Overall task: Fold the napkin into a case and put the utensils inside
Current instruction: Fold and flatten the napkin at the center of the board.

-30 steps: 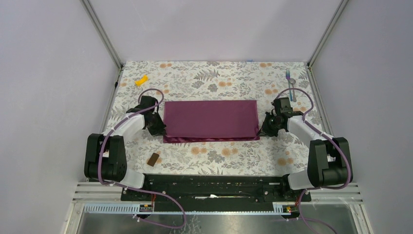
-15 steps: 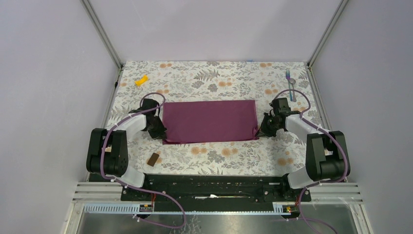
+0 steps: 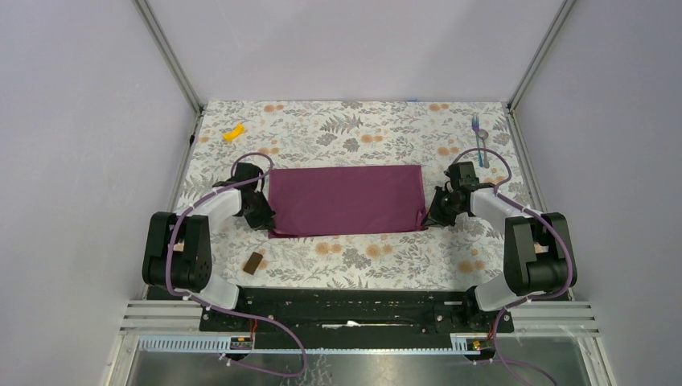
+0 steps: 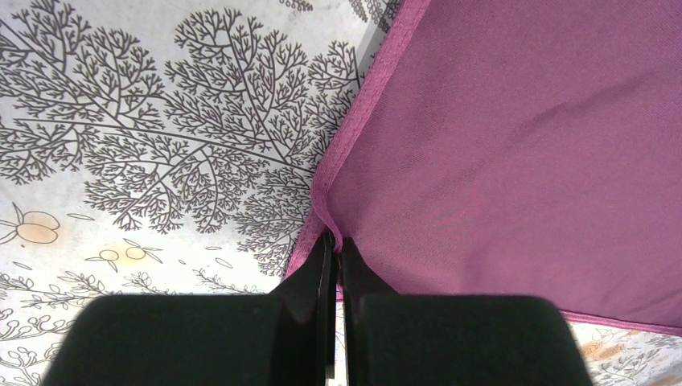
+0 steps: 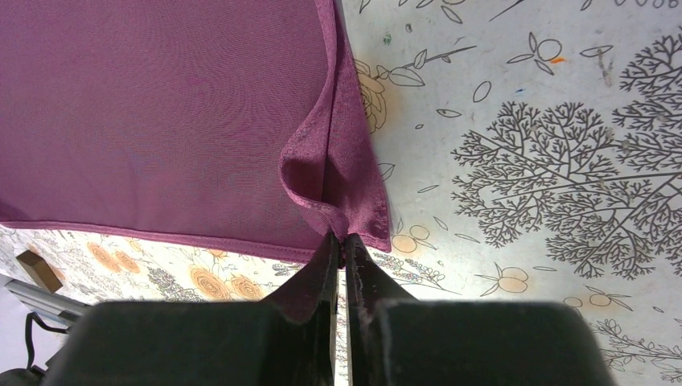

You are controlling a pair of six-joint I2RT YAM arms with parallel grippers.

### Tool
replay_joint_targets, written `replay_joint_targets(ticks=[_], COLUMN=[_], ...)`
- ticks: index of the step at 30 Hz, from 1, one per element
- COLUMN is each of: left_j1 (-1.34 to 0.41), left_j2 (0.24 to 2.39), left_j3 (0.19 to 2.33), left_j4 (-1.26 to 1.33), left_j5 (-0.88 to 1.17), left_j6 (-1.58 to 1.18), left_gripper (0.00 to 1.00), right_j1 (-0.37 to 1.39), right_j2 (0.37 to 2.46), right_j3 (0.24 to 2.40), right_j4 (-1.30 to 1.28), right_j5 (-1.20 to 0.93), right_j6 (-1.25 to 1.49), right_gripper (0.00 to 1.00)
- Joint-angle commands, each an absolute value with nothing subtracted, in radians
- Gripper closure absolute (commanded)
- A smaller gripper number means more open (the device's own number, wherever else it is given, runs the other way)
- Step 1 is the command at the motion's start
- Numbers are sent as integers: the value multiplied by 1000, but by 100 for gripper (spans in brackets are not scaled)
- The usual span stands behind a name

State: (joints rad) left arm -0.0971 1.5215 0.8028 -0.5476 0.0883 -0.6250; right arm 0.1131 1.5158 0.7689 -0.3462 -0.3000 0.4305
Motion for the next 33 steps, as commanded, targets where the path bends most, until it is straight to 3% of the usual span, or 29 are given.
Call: replay_joint_targets(ticks=[1, 21, 24, 26, 29, 33], left_j1=[-97, -97, -97, -97, -96, -98], left_j2=[1479, 1432, 1406, 1358, 1269, 1211], left_j3=[798, 809, 813, 812, 830, 904], left_j4=[-549, -623, -681, -719, -757, -805], left_j5=[52, 75, 83, 74, 68, 96], left_j6=[-611, -619, -639, -658, -682, -671], left_gripper=[96, 94, 88, 74, 66, 58], right_j1=[114, 114, 115, 123, 124, 127], right_j2=[1480, 1458, 1411, 1344, 1264, 1284], right_j3=[766, 770, 782, 788, 810, 853], right_j4=[-345, -373, -469, -526, -540, -529], right_j5=[-298, -287, -249, -194, -147, -229], right_j6=[426, 442, 467, 469, 435, 401], right_gripper=[93, 92, 81, 65, 48, 40])
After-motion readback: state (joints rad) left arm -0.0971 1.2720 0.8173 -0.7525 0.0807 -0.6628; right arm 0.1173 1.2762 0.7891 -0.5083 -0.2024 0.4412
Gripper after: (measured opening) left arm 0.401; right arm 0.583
